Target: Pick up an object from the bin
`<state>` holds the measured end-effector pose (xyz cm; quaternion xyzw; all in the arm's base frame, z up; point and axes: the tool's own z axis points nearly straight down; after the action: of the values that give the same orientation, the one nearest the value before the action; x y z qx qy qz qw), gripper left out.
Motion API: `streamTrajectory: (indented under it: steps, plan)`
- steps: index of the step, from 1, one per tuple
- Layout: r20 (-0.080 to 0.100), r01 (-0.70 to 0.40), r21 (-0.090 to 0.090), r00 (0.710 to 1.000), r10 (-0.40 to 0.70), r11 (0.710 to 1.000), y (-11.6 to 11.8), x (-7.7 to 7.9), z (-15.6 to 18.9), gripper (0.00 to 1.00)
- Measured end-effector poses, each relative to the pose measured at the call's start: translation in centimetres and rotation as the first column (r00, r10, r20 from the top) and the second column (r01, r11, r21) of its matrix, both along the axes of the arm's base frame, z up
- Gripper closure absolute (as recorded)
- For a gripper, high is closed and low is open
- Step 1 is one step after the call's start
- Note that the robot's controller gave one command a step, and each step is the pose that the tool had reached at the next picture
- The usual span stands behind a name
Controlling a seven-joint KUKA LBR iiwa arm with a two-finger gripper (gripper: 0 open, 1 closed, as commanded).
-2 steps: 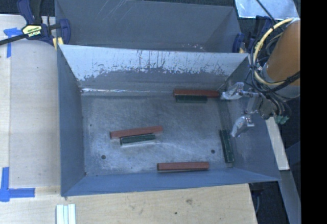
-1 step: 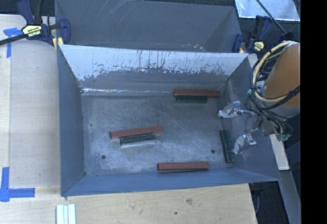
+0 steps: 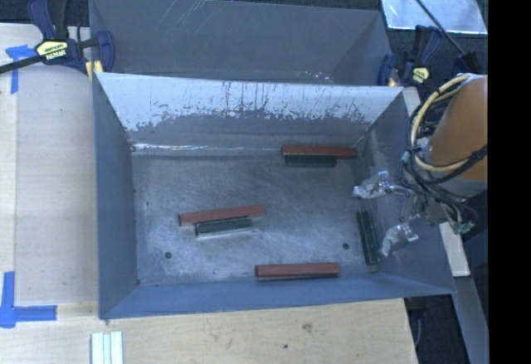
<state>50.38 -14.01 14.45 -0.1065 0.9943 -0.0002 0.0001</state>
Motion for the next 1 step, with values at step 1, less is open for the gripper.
streamTrajectory:
  steps: [1]
  plan:
    - [0.003,-0.225,-0.001,0.974,0.225,0.974,0.09,3.55,0.3,0.0]
